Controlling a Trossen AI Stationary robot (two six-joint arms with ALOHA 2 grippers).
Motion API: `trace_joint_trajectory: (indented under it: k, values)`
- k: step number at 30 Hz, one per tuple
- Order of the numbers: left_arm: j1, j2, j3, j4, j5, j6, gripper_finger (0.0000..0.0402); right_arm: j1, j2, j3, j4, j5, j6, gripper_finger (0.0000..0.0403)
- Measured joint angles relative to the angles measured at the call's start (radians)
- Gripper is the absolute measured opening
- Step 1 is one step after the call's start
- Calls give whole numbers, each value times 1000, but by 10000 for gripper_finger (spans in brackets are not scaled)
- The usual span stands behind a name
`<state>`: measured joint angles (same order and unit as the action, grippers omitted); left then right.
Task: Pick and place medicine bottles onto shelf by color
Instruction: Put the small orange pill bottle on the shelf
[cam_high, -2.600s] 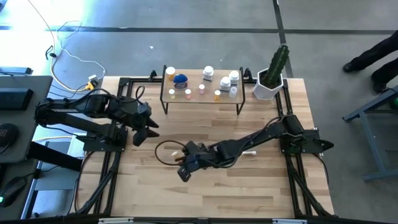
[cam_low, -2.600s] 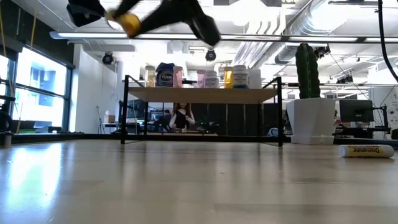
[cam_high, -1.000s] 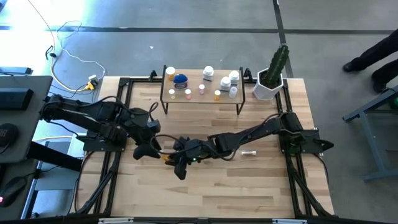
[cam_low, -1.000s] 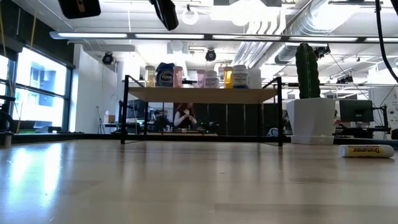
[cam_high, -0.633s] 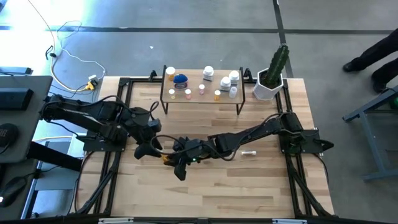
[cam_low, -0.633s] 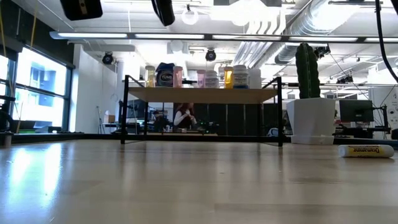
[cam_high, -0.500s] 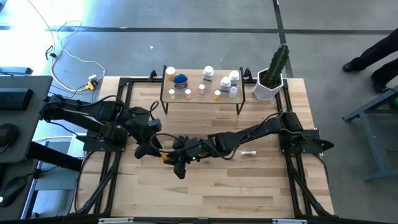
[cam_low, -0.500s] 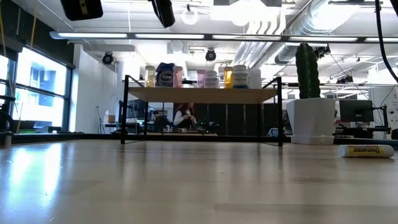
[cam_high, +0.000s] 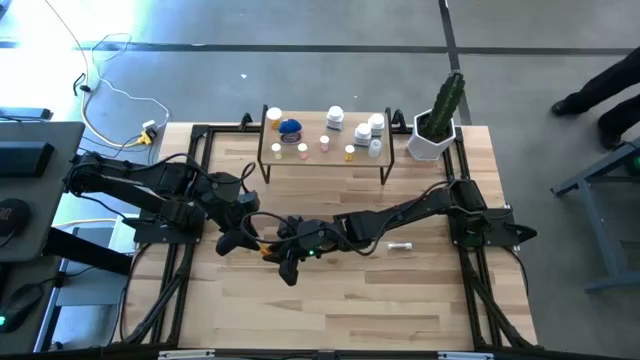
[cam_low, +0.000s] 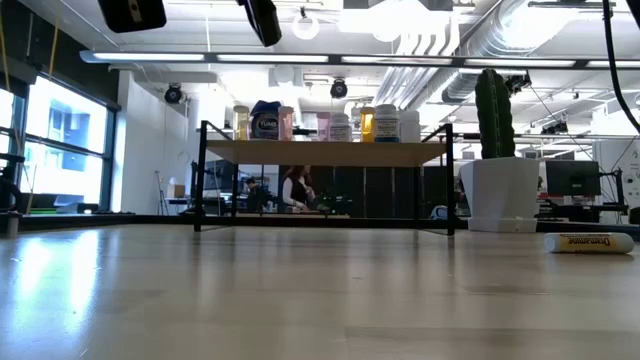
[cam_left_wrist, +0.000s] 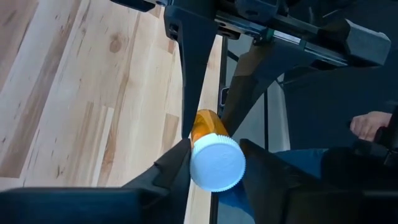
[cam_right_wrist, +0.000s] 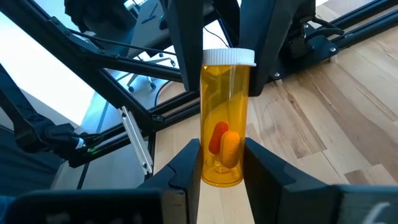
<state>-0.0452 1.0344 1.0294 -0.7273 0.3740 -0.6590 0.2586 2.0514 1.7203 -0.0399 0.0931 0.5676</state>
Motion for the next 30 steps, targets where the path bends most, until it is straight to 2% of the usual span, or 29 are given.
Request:
trace_joint_trajectory:
  k: [4, 10, 16, 22, 26, 30]
  values:
    - [0, 0, 0, 0, 0, 1, 106, -5, 0, 0, 0, -4, 5, 84]
    - [0, 0, 0, -1, 0, 21, 115, -12, 0, 0, 0, -20, 8, 87]
    - [12, 0, 0, -3, -3, 69, 116, -20, 0, 0, -10, -24, 10, 123]
    - [66, 0, 0, -30, -4, 118, 117, -55, -16, 0, -76, -53, 49, 168]
    - [118, 0, 0, -66, -8, 163, 117, -78, -53, 0, -153, -39, 60, 173]
    - [178, -1, 0, -108, -64, 216, 117, -98, -89, 0, -214, 0, 55, 173]
